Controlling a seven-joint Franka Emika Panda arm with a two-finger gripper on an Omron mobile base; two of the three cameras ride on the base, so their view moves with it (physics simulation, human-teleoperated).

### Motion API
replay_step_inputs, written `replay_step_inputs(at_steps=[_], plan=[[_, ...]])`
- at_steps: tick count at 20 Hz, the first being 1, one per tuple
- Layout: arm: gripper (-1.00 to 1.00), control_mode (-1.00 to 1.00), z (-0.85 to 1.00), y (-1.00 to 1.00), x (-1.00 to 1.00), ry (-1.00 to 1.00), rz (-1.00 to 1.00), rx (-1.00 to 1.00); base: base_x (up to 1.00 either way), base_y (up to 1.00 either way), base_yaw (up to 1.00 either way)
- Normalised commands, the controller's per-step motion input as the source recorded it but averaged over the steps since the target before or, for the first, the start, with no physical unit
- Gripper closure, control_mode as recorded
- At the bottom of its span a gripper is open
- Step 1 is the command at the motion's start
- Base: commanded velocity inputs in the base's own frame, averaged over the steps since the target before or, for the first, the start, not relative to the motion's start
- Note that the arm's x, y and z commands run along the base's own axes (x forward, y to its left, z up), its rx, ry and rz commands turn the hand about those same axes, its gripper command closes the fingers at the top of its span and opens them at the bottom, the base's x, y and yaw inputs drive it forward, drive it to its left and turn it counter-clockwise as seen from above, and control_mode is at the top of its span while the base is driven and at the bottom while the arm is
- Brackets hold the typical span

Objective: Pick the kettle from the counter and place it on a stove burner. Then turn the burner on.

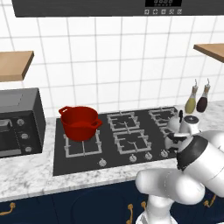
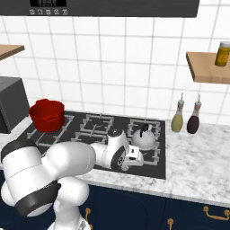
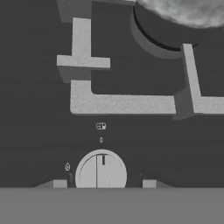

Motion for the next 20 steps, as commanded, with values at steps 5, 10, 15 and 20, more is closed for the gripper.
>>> replay_step_inputs(at_steps=[5,10,15,20], plan=[[1.0,-1.0,-0.28,0.0,0.03,-0.03,0.0,-0.04,0.0,0.0,0.0],[1.0,-1.0,-0.32,0.04,0.0,-0.01,0.01,-0.06,0.0,0.0,0.0],[1.0,-1.0,-0.04,0.04,-0.09,-0.18,0.29,-0.02,0.0,0.0,0.0],[1.0,-1.0,0.0,0.1,-0.09,-0.22,0.42,0.0,0.0,0.0,0.0]])
